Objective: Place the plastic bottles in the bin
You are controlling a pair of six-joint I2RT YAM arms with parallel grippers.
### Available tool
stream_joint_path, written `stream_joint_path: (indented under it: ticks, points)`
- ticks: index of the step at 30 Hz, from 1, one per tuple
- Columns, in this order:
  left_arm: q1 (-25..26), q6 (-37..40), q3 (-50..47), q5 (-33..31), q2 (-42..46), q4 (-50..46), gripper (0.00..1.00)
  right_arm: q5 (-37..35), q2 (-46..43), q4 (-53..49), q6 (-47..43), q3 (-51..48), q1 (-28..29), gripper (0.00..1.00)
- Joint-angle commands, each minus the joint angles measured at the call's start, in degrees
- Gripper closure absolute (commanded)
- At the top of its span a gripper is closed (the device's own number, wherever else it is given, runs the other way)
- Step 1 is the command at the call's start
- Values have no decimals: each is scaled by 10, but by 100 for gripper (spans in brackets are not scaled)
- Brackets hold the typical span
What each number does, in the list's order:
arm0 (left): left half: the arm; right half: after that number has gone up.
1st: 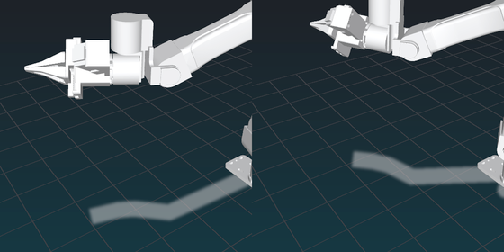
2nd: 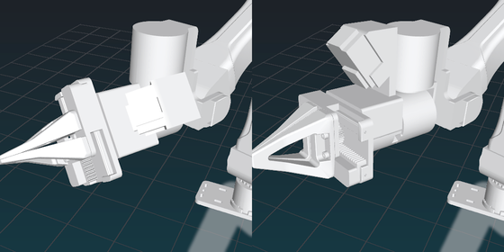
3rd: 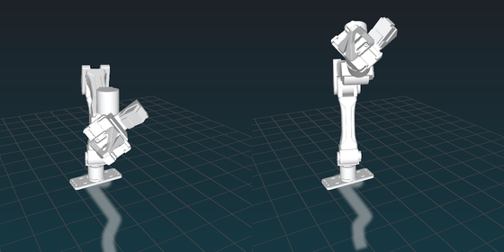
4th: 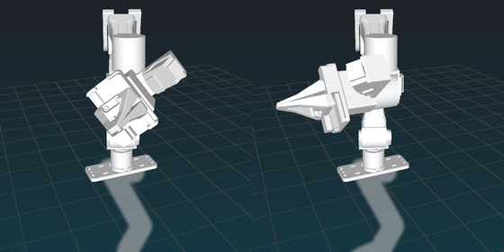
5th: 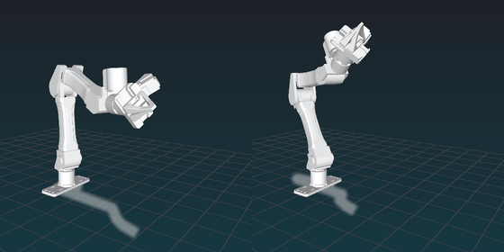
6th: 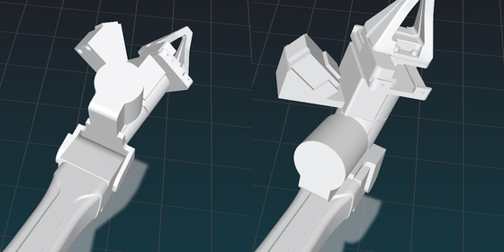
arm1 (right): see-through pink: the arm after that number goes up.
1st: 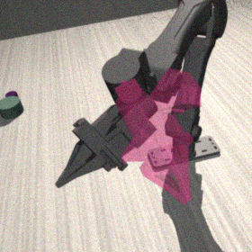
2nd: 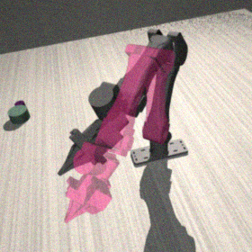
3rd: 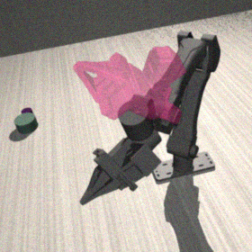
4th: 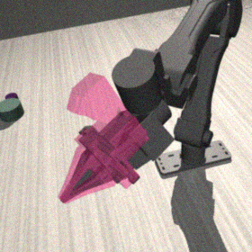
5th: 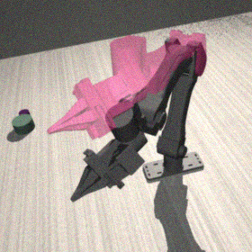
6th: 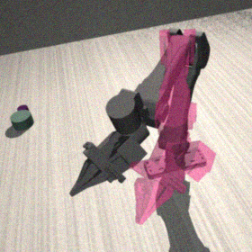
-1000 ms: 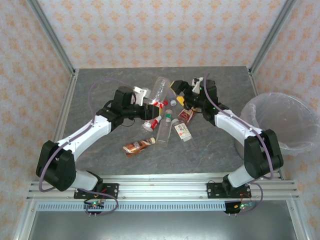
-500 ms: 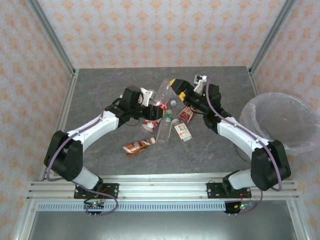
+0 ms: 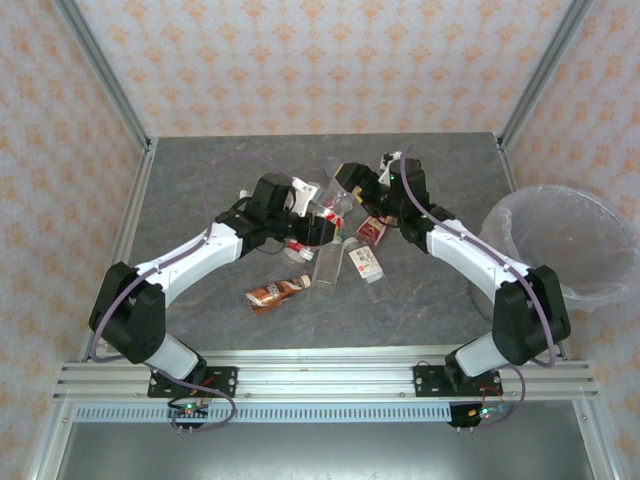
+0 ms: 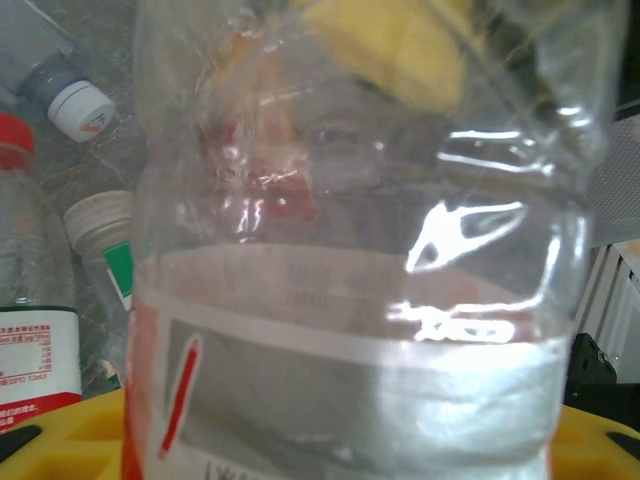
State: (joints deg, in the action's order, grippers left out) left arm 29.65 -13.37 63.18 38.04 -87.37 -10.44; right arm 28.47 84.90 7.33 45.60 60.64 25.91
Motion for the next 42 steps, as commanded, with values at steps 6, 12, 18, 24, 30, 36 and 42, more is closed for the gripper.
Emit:
stream_joint_path:
  ticks: [6,12,18,24,30,36,42]
  points:
    - [7,29,32,-18,4,-18,40,10,2,-33,-19,24,3,28]
    - [7,34,36,-39,3,-36,32,10,-13,-40,-29,20,3,39]
    - [7,42,30,-32,13,-40,18,-11,-36,-38,-38,11,3,41]
    - [1,30,-13,-10,79,6,0,-75,-90,-88,-97,12,3,41]
    - [-47,-54,-60,-108,154,55,0,-169,-155,-236,-201,65,3,41]
    - [-73,-54,-94,-210,184,66,0,-296,-232,-353,-293,127,2,41]
    - [-74,-47,-137,-273,198,120,0,-430,-292,-427,-398,194,0,41]
